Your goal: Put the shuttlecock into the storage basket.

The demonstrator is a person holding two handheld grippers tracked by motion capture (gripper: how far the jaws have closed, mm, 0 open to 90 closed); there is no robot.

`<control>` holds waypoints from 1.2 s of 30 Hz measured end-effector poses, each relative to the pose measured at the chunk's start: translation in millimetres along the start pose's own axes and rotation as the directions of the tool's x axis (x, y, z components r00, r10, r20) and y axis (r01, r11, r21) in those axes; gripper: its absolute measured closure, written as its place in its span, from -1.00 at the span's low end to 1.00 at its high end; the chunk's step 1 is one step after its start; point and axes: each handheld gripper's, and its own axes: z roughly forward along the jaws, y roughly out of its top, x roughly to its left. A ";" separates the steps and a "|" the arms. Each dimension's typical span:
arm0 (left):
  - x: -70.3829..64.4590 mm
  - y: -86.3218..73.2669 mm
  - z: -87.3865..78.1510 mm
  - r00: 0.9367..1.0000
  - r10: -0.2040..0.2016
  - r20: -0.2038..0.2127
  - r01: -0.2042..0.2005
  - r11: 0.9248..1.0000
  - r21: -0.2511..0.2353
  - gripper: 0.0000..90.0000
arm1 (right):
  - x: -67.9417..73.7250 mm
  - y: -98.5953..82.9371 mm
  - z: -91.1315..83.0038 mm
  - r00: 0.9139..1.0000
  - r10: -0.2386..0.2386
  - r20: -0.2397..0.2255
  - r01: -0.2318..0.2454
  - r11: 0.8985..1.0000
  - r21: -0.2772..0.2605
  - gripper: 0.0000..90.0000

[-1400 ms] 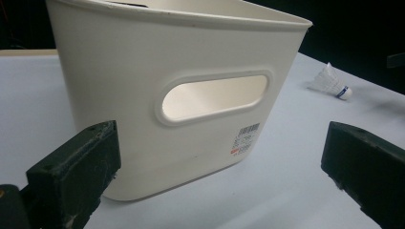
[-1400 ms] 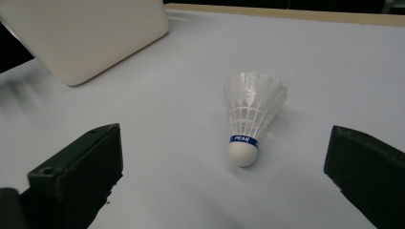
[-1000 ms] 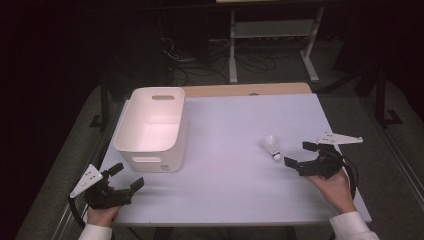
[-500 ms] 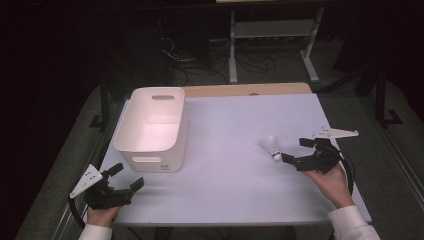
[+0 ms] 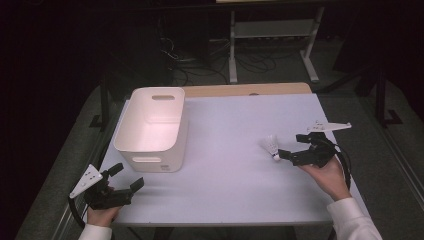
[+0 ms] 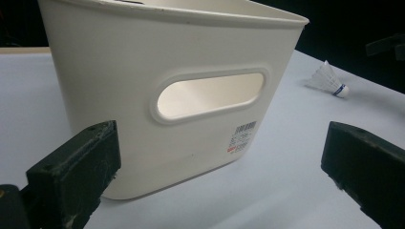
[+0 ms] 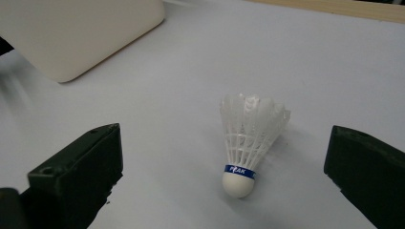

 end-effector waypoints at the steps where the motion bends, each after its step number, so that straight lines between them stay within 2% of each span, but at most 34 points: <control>1: 0.0 0.0 0.0 1.000 0.000 0.001 0.000 1.000 -0.001 -1.00 | 0.1 1.2 1.0 1.000 0.005 -0.002 -0.005 1.000 0.006 -1.00; 11: 0.1 0.2 -0.1 1.000 0.000 0.002 0.000 1.000 0.000 -1.00 | -2.8 8.1 13.3 1.000 0.000 -0.004 0.000 0.999 0.049 -1.00; 15: 0.0 0.2 -0.1 1.000 0.001 0.004 -0.001 1.000 -0.004 -1.00 | -5.5 7.7 18.7 1.000 0.020 -0.002 -0.020 0.997 0.074 -1.00; 22: -0.6 0.3 0.1 1.000 -0.003 0.005 0.003 1.000 -0.009 -1.00 | -9.8 8.2 26.1 1.000 0.024 0.005 -0.025 0.994 0.106 -1.00; 28: -0.8 0.3 0.2 1.000 -0.004 0.006 0.004 1.000 -0.008 -1.00 | -13.0 10.8 33.2 0.999 0.049 0.022 -0.052 0.987 0.152 -1.00; 29: -0.8 0.3 0.2 1.000 -0.004 0.006 0.004 1.000 -0.008 -1.00 | -12.6 11.0 34.3 0.998 0.066 0.021 -0.069 0.985 0.160 -1.00; 36: -0.3 0.5 -0.4 1.000 0.004 0.007 -0.004 1.000 -0.005 -1.00 | -14.1 11.7 41.8 0.998 0.066 0.025 -0.070 0.974 0.215 -1.00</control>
